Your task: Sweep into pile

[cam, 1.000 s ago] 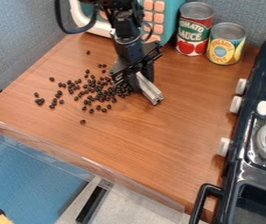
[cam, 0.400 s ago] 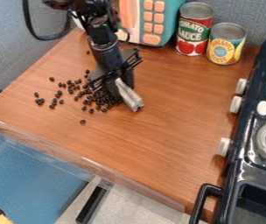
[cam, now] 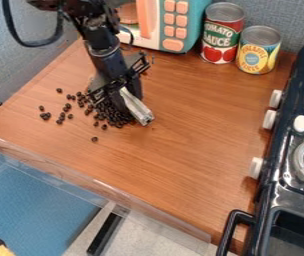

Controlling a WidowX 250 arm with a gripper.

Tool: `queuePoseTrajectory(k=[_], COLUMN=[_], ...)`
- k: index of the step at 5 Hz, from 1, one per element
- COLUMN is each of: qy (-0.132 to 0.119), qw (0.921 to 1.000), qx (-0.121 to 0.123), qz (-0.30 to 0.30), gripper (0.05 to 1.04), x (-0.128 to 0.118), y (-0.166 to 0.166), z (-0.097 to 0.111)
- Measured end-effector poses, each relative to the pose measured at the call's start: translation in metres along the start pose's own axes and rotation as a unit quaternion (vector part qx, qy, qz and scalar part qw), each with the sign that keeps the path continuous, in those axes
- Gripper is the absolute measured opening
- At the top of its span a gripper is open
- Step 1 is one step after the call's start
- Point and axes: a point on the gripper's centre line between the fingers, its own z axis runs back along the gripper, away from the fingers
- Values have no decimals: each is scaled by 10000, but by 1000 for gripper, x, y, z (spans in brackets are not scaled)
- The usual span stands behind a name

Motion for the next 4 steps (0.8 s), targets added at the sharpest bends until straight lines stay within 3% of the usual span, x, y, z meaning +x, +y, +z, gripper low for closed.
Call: queuePoseTrajectory(k=[2, 3, 4], qy=[33, 48, 44], qw=[9992, 9995, 9998], qx=[-406, -285, 195], qz=[-43, -147, -43], gripper=[393, 393, 393], x=[-6, -14, -16], y=[-32, -56, -72], z=[24, 17, -5])
